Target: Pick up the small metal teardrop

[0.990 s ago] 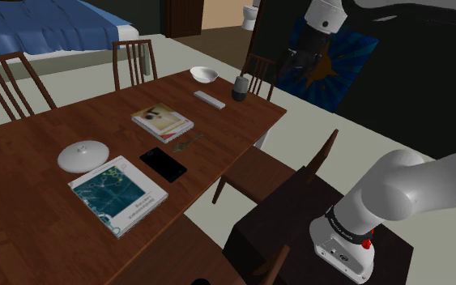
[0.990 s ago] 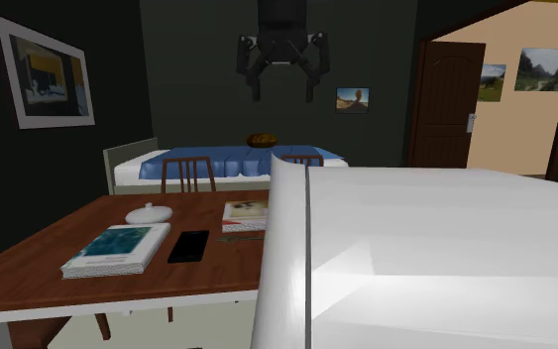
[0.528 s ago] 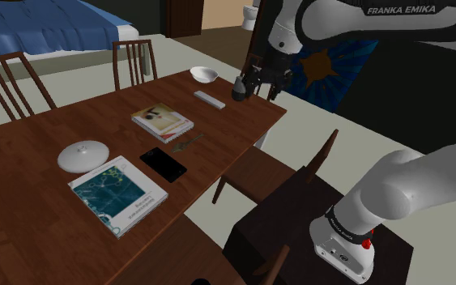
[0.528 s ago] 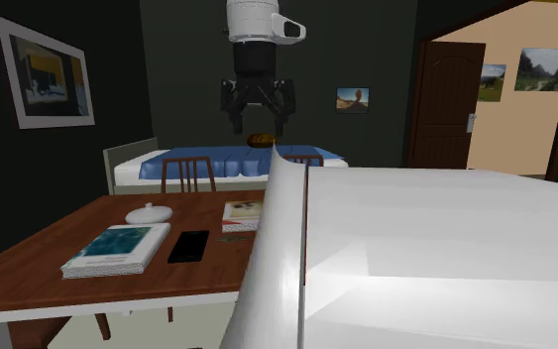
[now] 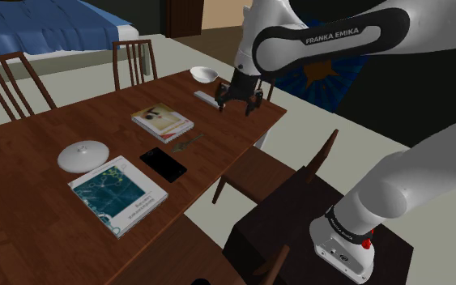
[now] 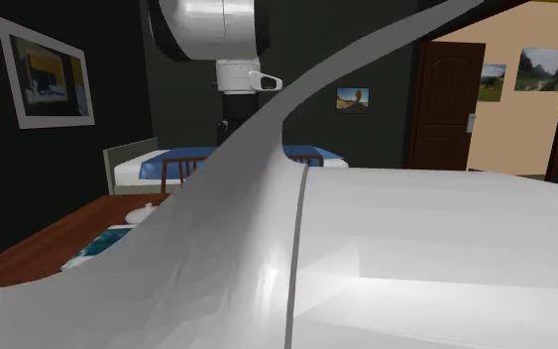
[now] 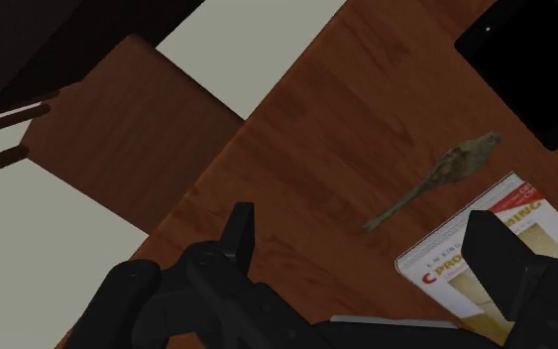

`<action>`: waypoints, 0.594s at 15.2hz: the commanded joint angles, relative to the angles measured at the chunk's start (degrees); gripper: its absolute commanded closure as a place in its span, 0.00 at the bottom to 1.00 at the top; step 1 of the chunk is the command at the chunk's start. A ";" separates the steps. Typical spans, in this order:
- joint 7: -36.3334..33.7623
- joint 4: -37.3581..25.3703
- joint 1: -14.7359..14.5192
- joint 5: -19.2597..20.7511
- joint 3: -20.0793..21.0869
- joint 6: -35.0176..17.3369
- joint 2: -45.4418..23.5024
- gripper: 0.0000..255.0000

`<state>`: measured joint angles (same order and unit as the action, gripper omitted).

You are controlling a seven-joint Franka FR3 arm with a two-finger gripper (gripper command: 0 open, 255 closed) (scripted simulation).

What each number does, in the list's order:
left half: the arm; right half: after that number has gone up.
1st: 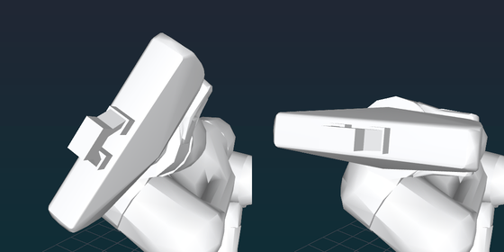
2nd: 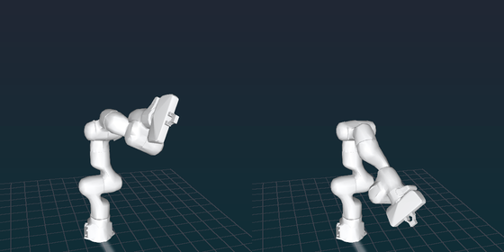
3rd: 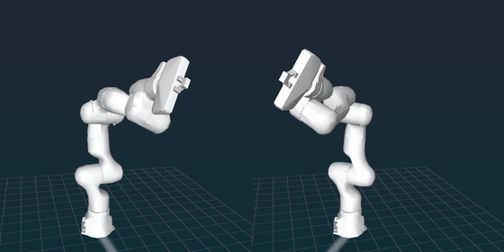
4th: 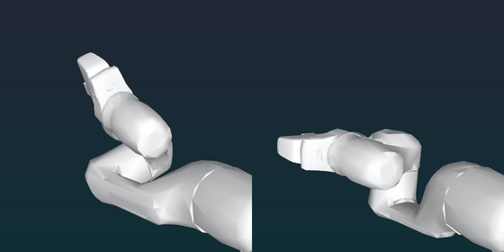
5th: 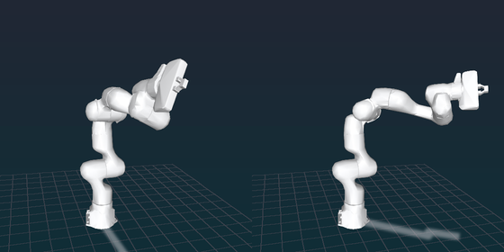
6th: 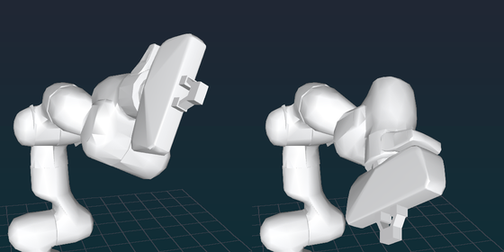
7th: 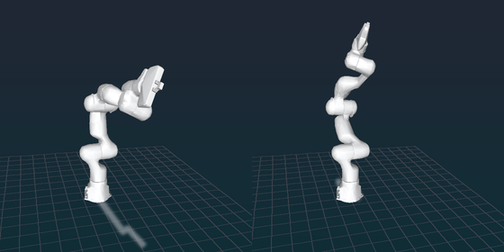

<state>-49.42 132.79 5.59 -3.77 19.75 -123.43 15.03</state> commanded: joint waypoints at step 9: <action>-26.92 -11.44 0.58 10.35 3.24 -8.95 -23.94 0.00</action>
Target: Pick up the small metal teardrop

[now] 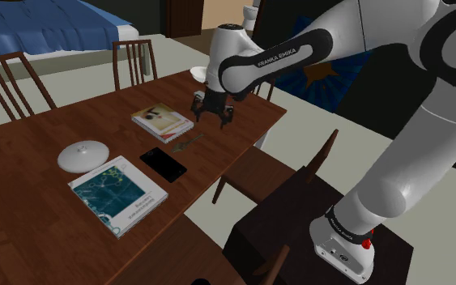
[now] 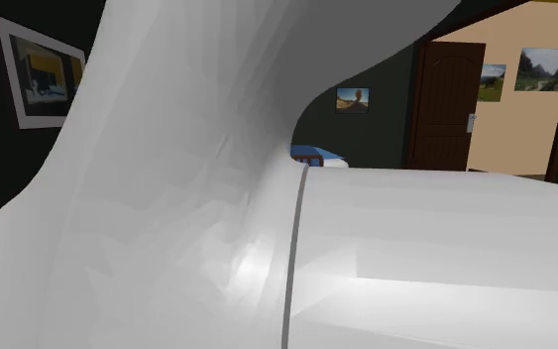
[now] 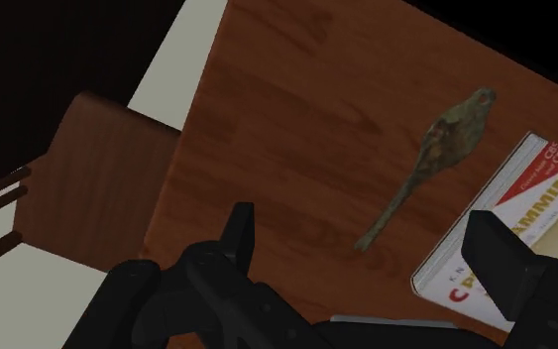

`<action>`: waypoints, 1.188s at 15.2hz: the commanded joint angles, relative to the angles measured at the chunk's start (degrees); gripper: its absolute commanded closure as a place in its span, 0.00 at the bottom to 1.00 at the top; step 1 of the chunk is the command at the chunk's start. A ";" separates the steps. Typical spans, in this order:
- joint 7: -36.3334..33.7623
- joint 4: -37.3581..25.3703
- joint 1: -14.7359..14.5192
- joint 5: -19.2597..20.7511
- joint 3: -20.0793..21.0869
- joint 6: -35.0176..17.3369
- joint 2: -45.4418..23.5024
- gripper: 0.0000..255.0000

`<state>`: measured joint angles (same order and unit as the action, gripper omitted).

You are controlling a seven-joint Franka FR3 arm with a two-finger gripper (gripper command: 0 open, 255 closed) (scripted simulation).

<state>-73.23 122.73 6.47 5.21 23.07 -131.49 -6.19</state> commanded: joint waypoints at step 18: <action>-25.78 -24.58 -7.61 8.37 -8.33 -5.75 -33.40 0.00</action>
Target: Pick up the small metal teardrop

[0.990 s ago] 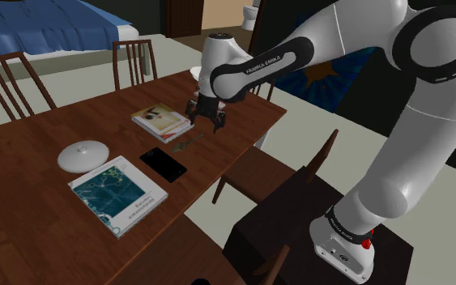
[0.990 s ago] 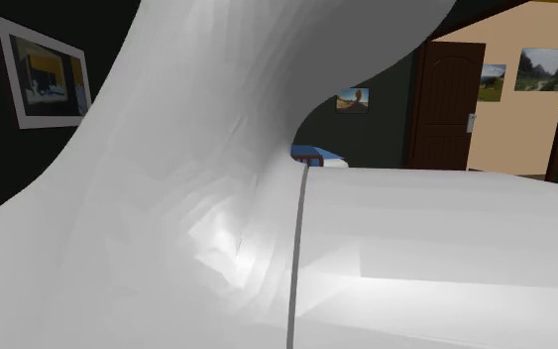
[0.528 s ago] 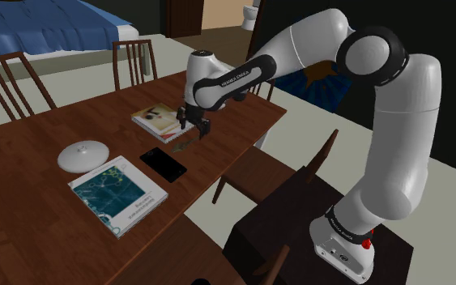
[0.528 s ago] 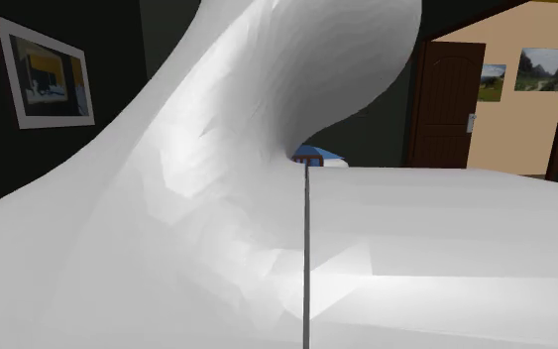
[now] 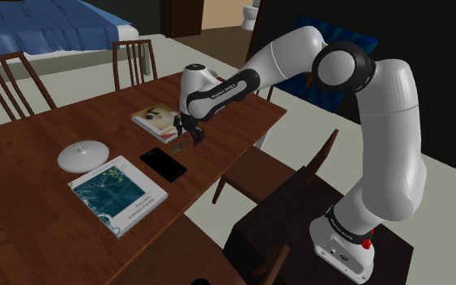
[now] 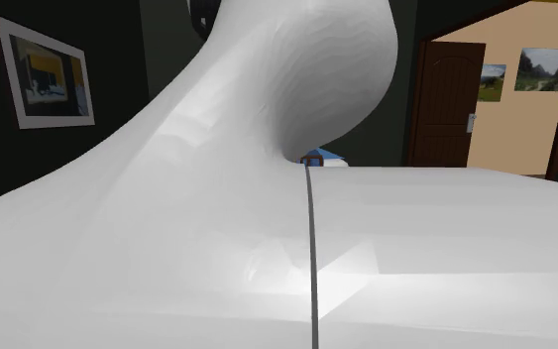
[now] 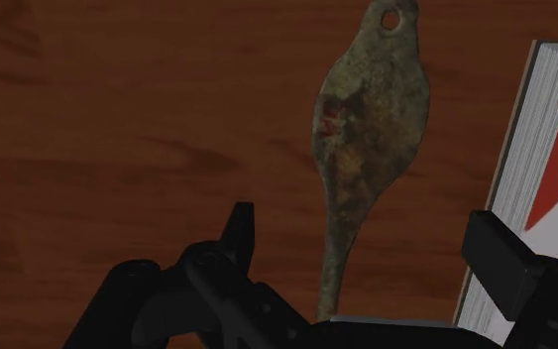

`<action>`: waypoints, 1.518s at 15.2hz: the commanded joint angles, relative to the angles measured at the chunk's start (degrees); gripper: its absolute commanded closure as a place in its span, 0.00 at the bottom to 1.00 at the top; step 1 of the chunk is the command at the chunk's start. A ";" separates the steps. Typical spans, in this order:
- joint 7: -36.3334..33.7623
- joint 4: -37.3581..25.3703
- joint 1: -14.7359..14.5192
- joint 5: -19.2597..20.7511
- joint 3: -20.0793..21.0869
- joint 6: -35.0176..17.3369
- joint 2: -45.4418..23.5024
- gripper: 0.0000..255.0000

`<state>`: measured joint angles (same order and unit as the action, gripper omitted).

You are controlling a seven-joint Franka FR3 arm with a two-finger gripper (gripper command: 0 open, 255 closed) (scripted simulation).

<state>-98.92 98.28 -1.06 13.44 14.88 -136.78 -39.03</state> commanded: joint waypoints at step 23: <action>0.69 0.04 0.73 -1.16 1.01 3.74 3.85 1.00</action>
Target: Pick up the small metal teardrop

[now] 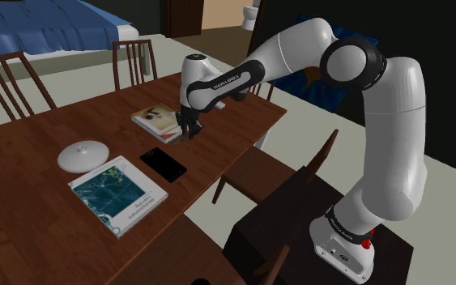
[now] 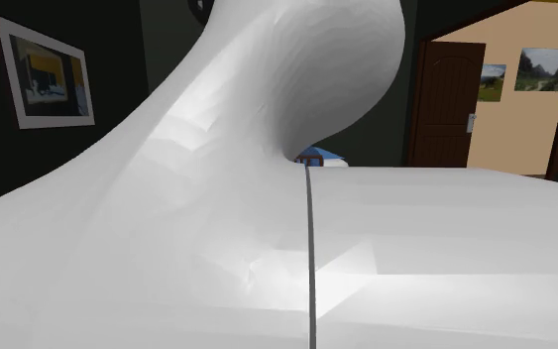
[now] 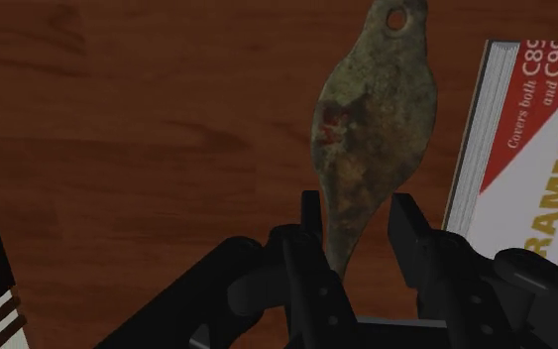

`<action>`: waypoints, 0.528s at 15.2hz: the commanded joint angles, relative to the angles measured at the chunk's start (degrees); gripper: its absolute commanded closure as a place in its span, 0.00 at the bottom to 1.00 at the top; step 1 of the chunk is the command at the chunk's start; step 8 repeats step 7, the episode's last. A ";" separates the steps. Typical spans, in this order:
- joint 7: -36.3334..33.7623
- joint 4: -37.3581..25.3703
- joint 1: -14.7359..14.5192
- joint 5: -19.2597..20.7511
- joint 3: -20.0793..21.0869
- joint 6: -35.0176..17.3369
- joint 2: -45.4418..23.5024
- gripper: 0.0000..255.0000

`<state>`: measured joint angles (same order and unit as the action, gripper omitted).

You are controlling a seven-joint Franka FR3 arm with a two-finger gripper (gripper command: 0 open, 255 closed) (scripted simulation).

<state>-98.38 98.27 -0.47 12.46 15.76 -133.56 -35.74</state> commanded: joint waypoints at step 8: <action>0.65 -0.31 0.54 -1.01 0.73 3.27 3.00 1.00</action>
